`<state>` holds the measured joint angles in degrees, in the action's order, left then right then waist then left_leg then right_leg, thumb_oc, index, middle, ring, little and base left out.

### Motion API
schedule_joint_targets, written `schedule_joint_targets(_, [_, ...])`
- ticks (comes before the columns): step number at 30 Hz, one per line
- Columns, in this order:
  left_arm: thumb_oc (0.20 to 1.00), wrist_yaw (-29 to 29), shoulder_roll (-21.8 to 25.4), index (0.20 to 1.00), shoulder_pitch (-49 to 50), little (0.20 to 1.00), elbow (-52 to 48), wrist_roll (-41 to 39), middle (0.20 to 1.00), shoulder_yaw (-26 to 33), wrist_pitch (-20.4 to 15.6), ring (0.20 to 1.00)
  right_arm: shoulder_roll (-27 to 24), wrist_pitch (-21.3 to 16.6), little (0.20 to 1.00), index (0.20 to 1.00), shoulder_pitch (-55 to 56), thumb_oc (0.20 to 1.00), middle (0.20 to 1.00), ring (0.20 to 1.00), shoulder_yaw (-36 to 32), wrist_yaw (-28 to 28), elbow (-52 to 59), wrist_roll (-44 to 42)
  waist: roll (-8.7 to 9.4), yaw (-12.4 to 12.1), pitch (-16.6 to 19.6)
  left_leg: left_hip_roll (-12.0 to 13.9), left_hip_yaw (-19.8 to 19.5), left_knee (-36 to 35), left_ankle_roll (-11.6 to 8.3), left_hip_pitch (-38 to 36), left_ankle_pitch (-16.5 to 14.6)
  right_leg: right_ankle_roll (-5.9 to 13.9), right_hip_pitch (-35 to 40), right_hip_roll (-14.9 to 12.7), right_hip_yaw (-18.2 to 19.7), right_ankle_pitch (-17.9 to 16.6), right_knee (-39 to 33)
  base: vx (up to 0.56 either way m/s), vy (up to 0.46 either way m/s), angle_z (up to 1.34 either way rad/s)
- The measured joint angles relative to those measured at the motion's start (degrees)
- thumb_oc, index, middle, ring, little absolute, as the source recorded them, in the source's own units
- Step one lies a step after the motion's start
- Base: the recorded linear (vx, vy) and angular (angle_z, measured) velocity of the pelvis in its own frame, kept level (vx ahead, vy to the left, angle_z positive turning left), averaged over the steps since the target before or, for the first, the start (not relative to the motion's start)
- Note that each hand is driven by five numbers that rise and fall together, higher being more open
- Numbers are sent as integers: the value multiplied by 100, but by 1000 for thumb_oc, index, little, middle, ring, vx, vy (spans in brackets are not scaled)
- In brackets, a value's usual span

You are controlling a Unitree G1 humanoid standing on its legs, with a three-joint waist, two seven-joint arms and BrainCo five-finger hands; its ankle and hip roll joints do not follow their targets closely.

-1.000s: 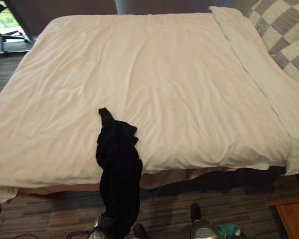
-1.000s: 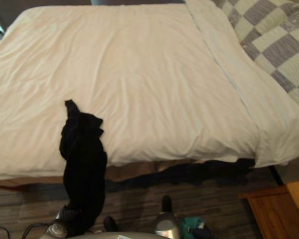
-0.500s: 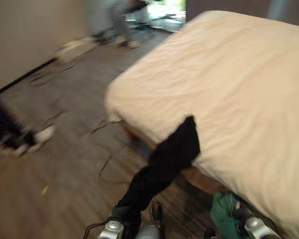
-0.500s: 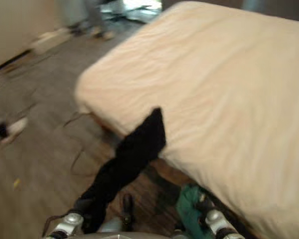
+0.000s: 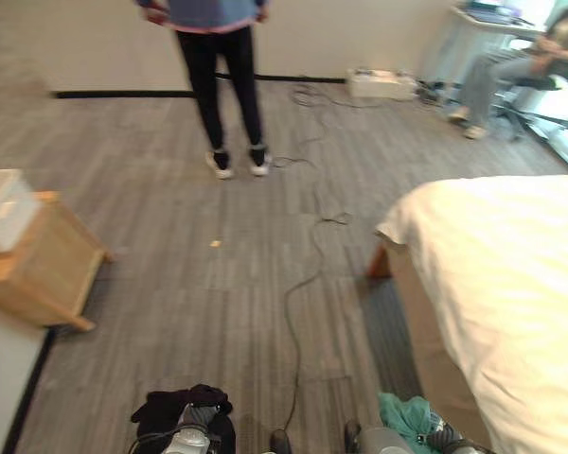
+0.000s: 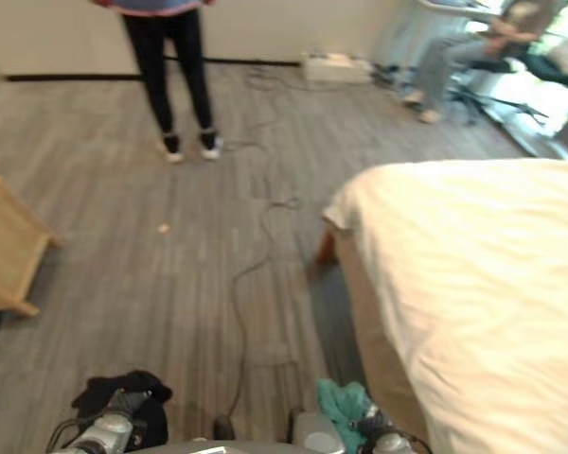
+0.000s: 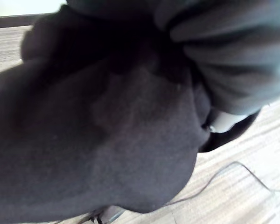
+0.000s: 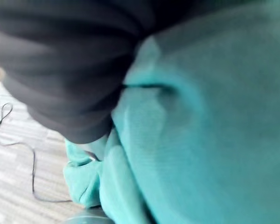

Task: Tidy up the quilt and then pick up the clothes from the bed and put them into the laundry hamper.

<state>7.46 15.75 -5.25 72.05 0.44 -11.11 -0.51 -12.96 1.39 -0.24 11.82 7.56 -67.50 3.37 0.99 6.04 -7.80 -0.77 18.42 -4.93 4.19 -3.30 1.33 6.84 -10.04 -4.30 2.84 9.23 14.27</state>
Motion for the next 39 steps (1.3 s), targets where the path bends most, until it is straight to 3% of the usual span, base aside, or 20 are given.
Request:
schedule_joint_targets(1, [200, -46, 1, 200, 5, 200, -179, 319, 200, -291, -4, 200, -98, 20, 200, 200, -147, 200, 200, 200, -12, -12, -87, -3, 86, -151, -275, 164, 292, 30, -191, -380, -169, -292, 820, -33, -88, -1789, -1917, 23, -4, 117])
schedule_joint_targets(7, [200, -129, -335, 200, 69, 200, -187, 532, 200, -771, -9, 200, -122, 22, 200, 200, -95, 200, 200, 200, 313, -18, -88, 8, -71, -228, -134, 249, 143, 42, -341, -429, -204, -360, 950, 27, -443, -1735, -1903, 11, -58, 21])
schedule_joint_targets(11, [200, -104, -516, 200, 0, 200, -181, 490, 200, -761, -49, 200, -162, -6, 200, 200, -147, 200, 200, 200, 378, -14, -89, -2, -136, -545, -126, 475, -203, 1130, -950, 81, -364, -623, 989, 106, -766, -1551, -1745, 67, -124, 22])
schedule_joint_targets(13, [200, -31, -436, 200, -280, 200, -115, 355, 200, -518, -83, 200, -118, -35, 200, 200, -199, 200, 200, 200, 403, -7, -278, -1, 93, -685, -272, 725, -307, 3037, -1381, 941, -113, -693, 1168, -111, -1027, -1269, -1765, 291, -126, 47])
schedule_joint_targets(14, [200, -17, -439, 200, -309, 200, -110, 248, 200, -447, -84, 200, -141, -40, 200, 200, -229, 200, 200, 200, 417, -3, -352, 0, 168, -741, -301, 785, -308, 3424, -1390, 1199, 6, -693, 1334, -82, -1033, -1266, -1958, 335, 9, 0])
schedule_joint_targets(15, [200, 4, -418, 200, -318, 200, -119, 177, 200, -399, -86, 200, -181, -11, 200, 200, -285, 200, 200, 200, 456, 7, -407, 0, 174, -796, -307, 800, -264, 3399, -1397, 1338, -37, -699, 1342, -136, -1019, -1241, -1957, 394, 81, -11])
schedule_joint_targets(17, [200, -8, -443, 200, -301, 200, 11, 179, 200, -393, -102, 200, -295, -4, 200, 200, -480, 200, 200, 200, 451, 34, -449, -3, 163, -778, -312, 600, 71, 1903, -1246, 1213, 56, -641, 1249, -226, -988, -1182, -1958, 467, 142, -18])
schedule_joint_targets(18, [200, -6, -491, 200, -285, 200, 77, 179, 200, -442, -115, 200, -369, 1, 200, 200, -566, 200, 200, 200, 468, 44, -500, -1, 14, -822, -295, 514, 117, 1023, -1217, 1167, 75, -597, 1235, -126, -937, -1044, -1954, 635, 152, -13])
schedule_joint_targets(19, [200, -11, -594, 200, -230, 200, 97, 196, 200, -450, -121, 200, -499, 5, 200, 200, -561, 200, 200, 200, 425, 45, -558, 3, -362, -803, -260, 829, -97, 402, -1338, 1167, 89, -823, 1119, 184, -1063, -952, -1593, 455, 94, -1])
schedule_joint_targets(20, [200, -14, -580, 200, -240, 200, 92, 210, 200, -479, -154, 200, -507, 38, 200, 200, -532, 200, 200, 200, 399, 57, -577, 7, -473, -799, -289, 950, -207, 125, -1381, 1192, 173, -770, 1046, 270, -1148, -1006, -1465, 487, 101, 19])
schedule_joint_targets(21, [200, -20, -585, 200, -301, 200, 130, 225, 200, -471, -149, 200, -426, 47, 200, 200, -465, 200, 200, 200, 410, 109, -562, 14, -430, -856, -276, 1042, -265, 125, -1333, 1208, 473, -831, 945, 311, -1178, -994, -1375, 354, 77, -17])
schedule_joint_targets(23, [200, -39, -519, 200, -213, 200, 199, 245, 200, -321, -159, 200, -331, -40, 200, 200, -444, 200, 200, 200, 468, 105, -520, 43, -159, -1127, -230, 865, -137, 397, -1461, 1214, 316, -758, 861, 123, -942, -937, -1604, 381, 74, -51])
schedule_joint_targets(25, [200, -23, -504, 200, -122, 200, 292, 250, 200, -169, -112, 200, -376, -13, 200, 200, -572, 200, 200, 200, 418, 100, -612, 64, -281, -1235, -343, 976, 13, 258, -1299, 1023, 264, -593, 864, 159, -1075, -612, -1284, 719, 165, -35])
schedule_joint_targets(29, [200, 7, -138, 200, 76, 200, 358, 515, 200, -283, -21, 200, 39, -1, 200, 200, -219, 200, 200, 200, 433, 91, -767, 99, 425, -1416, -99, 529, 206, 756, -1117, 952, 36, -250, 851, -483, -1012, 197, -106, 487, 206, 14])
schedule_joint_targets(30, [200, 21, -154, 200, 94, 200, 285, 564, 200, -495, 37, 200, 33, -27, 200, 200, -207, 200, 200, 200, 405, 103, -765, 99, 426, -1446, -99, 511, 210, 776, -618, 898, -142, 77, 743, -611, -1050, 310, 370, 456, 263, 28])
schedule_joint_targets(32, [200, 23, -174, 200, -25, 200, 137, 731, 200, -804, 83, 200, 45, -36, 200, 200, -441, 200, 200, 200, 211, 112, -753, 93, 352, -1232, -335, 408, 305, 617, -503, 604, -30, 608, -173, -676, -633, -231, 2562, 474, 234, 57])
schedule_joint_targets(33, [200, 14, -142, 200, 28, 200, 32, 795, 200, -919, 71, 200, 57, -41, 200, 200, -474, 200, 200, 200, 222, 135, -711, 85, 256, -1059, -326, 490, 329, 377, -238, 410, 159, 713, -513, -671, -554, -725, 3183, 685, 151, 67])
schedule_joint_targets(35, [200, 69, -158, 200, -148, 200, -202, 941, 200, -1192, 83, 200, 32, -39, 200, 200, -540, 200, 200, 200, 194, 127, -673, 6, 143, -1028, -456, 349, -163, 161, -51, 147, 4, 768, -826, -295, -49, -546, 3858, 608, 88, 25])
schedule_joint_targets(36, [200, 66, -87, 200, -318, 200, -237, 988, 200, -1291, 106, 200, -14, -119, 200, 200, -646, 200, 200, 200, 227, 156, -344, -117, -64, -789, -595, 506, -695, 158, -26, 102, 171, 410, -766, 310, -13, 100, 3019, 408, -12, 17])
schedule_joint_targets(39, [200, 116, -292, 200, -733, 200, -234, 984, 200, -1257, 76, 200, -114, -183, 200, 200, -657, 200, 200, 200, 202, 225, -102, -336, -169, -353, -682, 420, -1126, 23, -4, -71, 18, 8, -509, 297, -499, 102, 545, 586, -94, 73])
